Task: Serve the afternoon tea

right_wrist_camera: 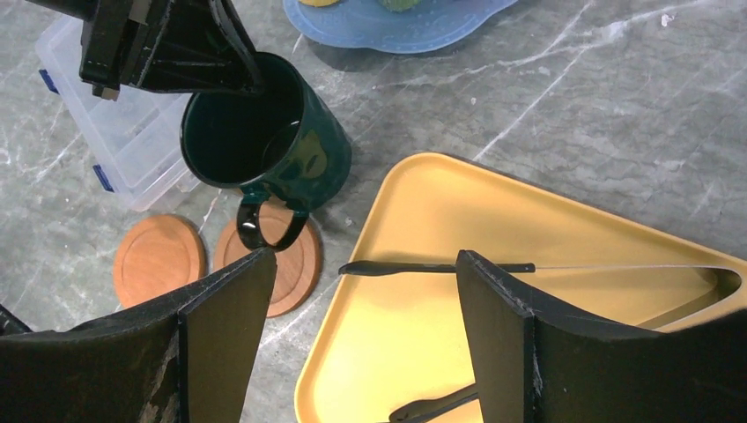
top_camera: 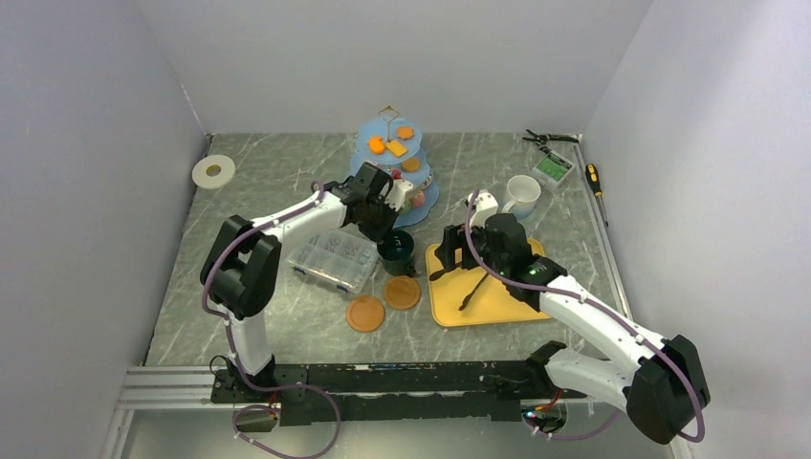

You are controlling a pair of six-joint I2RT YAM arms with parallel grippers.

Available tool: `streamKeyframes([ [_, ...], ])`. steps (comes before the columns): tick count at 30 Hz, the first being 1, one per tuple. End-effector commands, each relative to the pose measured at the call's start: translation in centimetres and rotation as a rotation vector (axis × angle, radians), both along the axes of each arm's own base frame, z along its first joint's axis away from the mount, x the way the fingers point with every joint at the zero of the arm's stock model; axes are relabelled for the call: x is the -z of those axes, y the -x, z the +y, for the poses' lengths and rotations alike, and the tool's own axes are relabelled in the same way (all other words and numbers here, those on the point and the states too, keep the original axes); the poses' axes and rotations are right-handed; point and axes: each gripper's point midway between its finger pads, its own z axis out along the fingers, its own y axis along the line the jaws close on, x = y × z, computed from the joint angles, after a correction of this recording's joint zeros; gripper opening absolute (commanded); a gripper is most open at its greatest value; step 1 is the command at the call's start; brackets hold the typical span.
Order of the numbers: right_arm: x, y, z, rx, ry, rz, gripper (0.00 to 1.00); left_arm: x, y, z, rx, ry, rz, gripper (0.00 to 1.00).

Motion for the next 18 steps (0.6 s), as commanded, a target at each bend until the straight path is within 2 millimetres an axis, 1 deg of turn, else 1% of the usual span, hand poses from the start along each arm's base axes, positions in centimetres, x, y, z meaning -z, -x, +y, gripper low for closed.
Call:
streamKeyframes([
  [1, -2.1, -0.4, 1.0, -0.041, -0.049, -0.08, 0.79, -2.3, -0.4, -0.3, -0.018, 0.028, -0.041, 0.04],
  [5, -2.4, 0.0, 1.6, -0.083, -0.061, -0.089, 0.8, -3.6, -0.5, -0.5, -0.034, 0.048, -0.047, 0.03],
  [10, -2.6, 0.8, 2.9, -0.129, -0.027, -0.113, 0.84, -5.7, -0.5, -0.4, -0.08, 0.069, -0.052, 0.03],
  [13, -2.9, 1.7, 4.5, -0.174, 0.017, -0.136, 0.86, -7.6, -0.3, -0.4, -0.104, 0.092, -0.057, 0.03],
  [18, -3.6, 2.2, 5.9, -0.217, 0.06, -0.144, 0.87, -11.0, 0.5, 0.1, -0.109, 0.103, -0.067, 0.03],
])
